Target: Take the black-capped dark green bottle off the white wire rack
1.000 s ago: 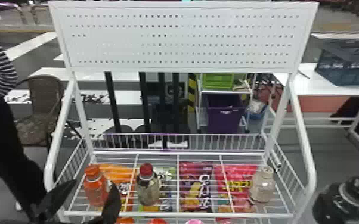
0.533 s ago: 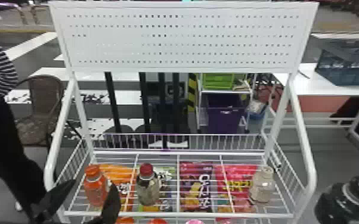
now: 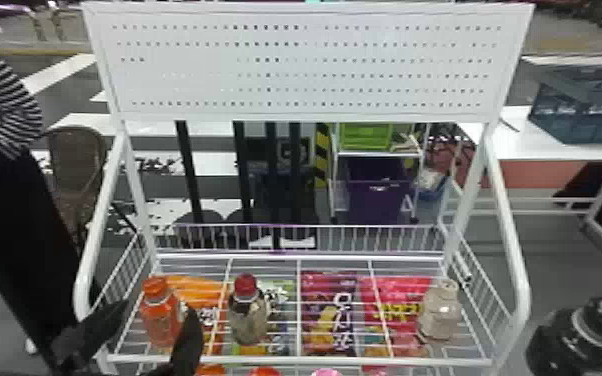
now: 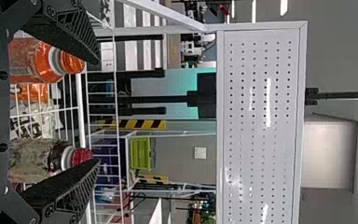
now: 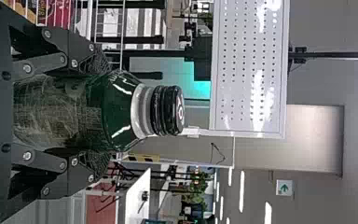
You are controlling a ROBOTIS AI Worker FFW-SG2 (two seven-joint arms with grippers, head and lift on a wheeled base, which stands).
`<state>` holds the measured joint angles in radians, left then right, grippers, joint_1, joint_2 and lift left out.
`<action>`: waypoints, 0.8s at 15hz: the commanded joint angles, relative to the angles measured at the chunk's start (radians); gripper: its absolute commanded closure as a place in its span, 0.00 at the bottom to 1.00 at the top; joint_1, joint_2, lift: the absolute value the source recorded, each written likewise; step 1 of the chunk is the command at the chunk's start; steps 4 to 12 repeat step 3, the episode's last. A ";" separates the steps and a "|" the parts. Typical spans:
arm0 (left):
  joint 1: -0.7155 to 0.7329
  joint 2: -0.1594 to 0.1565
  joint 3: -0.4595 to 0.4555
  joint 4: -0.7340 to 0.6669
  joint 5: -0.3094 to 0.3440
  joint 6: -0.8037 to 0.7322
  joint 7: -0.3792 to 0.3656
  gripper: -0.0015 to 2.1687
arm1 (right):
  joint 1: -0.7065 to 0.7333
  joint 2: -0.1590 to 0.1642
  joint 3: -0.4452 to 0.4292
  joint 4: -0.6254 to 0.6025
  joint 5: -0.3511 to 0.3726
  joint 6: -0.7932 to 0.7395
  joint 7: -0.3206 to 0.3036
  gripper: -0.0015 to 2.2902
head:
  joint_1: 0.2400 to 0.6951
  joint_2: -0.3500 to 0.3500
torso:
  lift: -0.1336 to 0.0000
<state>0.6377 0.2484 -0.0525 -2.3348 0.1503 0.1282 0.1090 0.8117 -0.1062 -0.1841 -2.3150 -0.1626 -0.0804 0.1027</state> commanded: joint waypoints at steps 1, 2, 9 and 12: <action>0.000 0.000 0.000 -0.003 0.000 0.003 0.000 0.07 | 0.000 0.000 0.000 -0.001 0.000 0.000 0.000 0.43 | 0.57 0.50 | 1.00; 0.000 0.000 0.000 -0.003 0.000 0.003 0.000 0.07 | 0.000 0.000 0.000 -0.003 0.000 0.000 0.000 0.43 | 0.57 0.50 | 1.00; 0.000 0.000 0.000 -0.003 0.000 0.003 0.000 0.07 | 0.000 0.000 0.000 -0.003 0.000 0.000 0.000 0.43 | 0.57 0.50 | 1.00; 0.000 0.000 0.000 -0.003 0.000 0.003 0.000 0.07 | 0.000 0.000 0.000 -0.003 0.000 0.000 0.000 0.43 | 0.57 0.50 | 1.00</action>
